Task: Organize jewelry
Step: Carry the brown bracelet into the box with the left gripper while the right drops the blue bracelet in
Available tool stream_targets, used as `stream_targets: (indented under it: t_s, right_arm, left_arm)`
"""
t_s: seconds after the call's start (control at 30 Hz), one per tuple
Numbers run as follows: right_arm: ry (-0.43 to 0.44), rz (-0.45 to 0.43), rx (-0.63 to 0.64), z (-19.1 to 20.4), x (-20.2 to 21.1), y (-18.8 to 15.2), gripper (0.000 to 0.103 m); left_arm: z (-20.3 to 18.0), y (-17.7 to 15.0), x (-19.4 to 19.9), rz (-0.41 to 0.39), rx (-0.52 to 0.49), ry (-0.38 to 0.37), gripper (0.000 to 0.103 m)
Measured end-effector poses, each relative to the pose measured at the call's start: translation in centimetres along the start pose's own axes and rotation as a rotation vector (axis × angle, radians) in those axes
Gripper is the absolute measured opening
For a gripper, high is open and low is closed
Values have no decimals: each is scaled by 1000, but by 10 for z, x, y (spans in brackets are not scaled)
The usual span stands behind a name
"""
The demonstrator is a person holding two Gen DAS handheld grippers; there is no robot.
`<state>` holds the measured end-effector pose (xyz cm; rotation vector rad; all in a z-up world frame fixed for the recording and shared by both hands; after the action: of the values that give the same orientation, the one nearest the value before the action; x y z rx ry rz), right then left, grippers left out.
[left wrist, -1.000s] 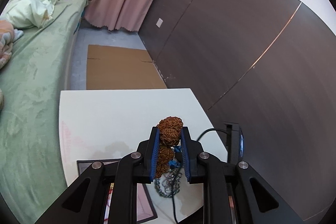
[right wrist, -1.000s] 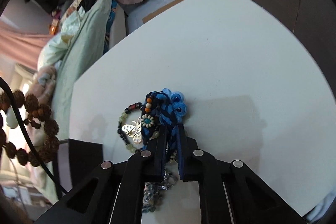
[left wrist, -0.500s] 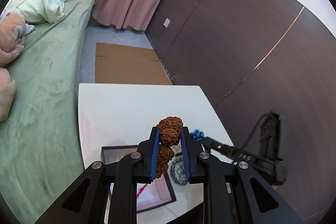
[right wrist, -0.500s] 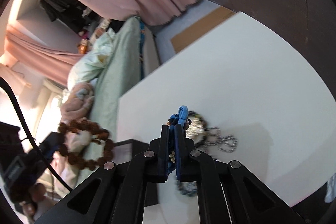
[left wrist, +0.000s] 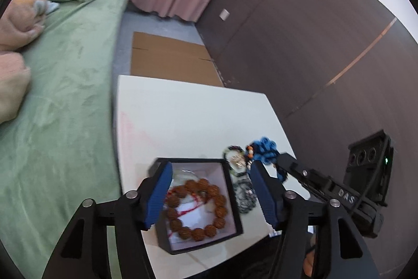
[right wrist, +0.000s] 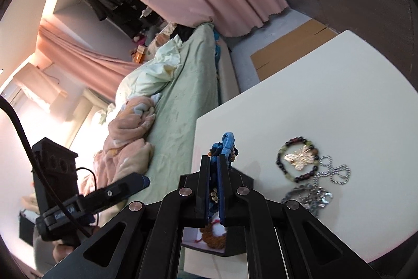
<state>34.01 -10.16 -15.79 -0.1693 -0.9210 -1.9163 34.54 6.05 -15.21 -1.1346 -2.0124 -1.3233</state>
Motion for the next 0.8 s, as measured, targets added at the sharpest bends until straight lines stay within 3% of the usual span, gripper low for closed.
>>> stream_targets:
  t_s: [0.37,0.43,0.47,0.5,0.53,0.63,0.7,0.8]
  right_arm:
    - [67,116,68,29,-27,-29,7]
    - [40,161,92,33,-33,-37,8]
    - [11,187,100,31,-36,-41,18]
    - [-30,220,105,27,-41,-46,39]
    - [-64,236,109,23,-42,-48,48]
    - [-97,187,117,17,-29,-39,52]
    - [-78,156,114,19,-17,-33,69]
    - [-92,111,97,12,-4,-24,76]
  left_arm:
    - [25,1,7,-18,38,40,65]
    - [24,1,9,-20,33,38,65]
    - [23,1,9,-22,29,37,66]
    - [22,1,9,-23,24,34,66]
    - [20,0,9,-25,19,32,71]
    - [15,1,8,-41,15,19,84]
    - [11,0,6,-35,11,11,84]
    - [5,-1,1,-23,6,3,84]
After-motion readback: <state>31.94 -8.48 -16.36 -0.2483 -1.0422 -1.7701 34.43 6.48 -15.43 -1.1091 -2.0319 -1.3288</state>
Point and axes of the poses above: each gripper's, at about its wrist camera, not at the fingertips, and x roughly against the way its jaws point, z to its left, y to its top, the point moved 10 cm from there along -x, roughly the way its jaws point, and after that the axes turned 6 degrees about y, right-handed, at the moved point
